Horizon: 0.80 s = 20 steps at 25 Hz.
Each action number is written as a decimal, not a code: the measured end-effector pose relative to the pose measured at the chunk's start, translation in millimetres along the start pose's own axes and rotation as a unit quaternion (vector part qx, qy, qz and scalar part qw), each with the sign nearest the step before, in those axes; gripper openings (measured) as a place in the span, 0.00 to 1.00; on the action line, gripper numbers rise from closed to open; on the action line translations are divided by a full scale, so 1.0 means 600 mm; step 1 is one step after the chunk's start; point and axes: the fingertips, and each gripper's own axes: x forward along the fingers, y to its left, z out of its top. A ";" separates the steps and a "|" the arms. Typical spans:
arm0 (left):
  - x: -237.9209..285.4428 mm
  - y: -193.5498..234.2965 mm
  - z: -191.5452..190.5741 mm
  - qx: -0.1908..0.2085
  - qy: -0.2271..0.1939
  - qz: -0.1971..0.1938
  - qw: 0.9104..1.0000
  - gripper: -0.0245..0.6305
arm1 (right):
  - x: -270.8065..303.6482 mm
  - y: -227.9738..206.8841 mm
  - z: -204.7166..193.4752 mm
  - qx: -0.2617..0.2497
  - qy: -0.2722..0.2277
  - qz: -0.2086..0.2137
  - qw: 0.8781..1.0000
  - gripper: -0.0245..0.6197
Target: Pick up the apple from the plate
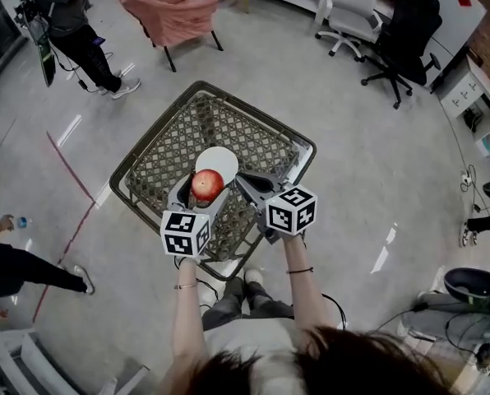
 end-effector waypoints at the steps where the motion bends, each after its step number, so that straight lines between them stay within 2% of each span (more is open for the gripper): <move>1: -0.005 -0.002 0.003 0.001 -0.001 -0.001 1.000 0.65 | -0.003 0.005 0.001 0.000 -0.001 0.001 1.000 0.05; 20: -0.067 -0.041 0.030 0.024 -0.010 -0.018 0.999 0.65 | -0.032 0.070 0.038 -0.057 -0.005 0.035 0.998 0.05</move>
